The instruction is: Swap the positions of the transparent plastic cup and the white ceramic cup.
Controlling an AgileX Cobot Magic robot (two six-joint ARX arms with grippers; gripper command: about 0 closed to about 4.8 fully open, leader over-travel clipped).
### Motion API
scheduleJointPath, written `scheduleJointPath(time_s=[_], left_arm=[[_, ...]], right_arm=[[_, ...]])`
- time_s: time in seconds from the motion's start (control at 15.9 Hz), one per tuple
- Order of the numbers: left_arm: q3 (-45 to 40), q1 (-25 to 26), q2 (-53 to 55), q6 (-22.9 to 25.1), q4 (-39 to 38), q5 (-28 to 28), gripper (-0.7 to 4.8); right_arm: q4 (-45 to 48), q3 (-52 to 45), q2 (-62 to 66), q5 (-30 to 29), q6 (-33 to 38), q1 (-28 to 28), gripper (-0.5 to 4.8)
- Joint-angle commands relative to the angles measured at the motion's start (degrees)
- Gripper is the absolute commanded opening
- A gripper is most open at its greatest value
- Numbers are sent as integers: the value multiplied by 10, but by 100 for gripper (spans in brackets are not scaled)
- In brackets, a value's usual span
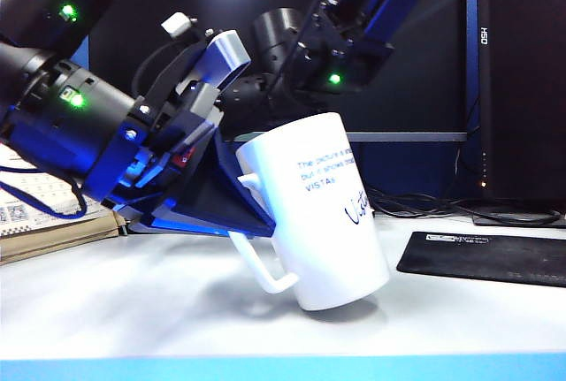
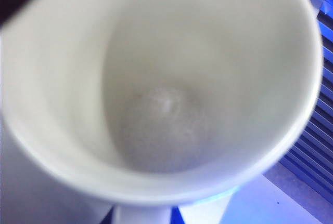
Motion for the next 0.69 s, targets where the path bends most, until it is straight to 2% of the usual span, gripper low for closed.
scheduleJointPath(time_s=[0.06, 0.69], left_arm=[[-1, 0, 2, 2, -18, -6, -6], [-1, 0, 2, 0, -18, -7, -6]], right_arm=[[37, 5, 11, 0, 0, -9, -1], [84, 5, 68, 3, 36, -10, -1]])
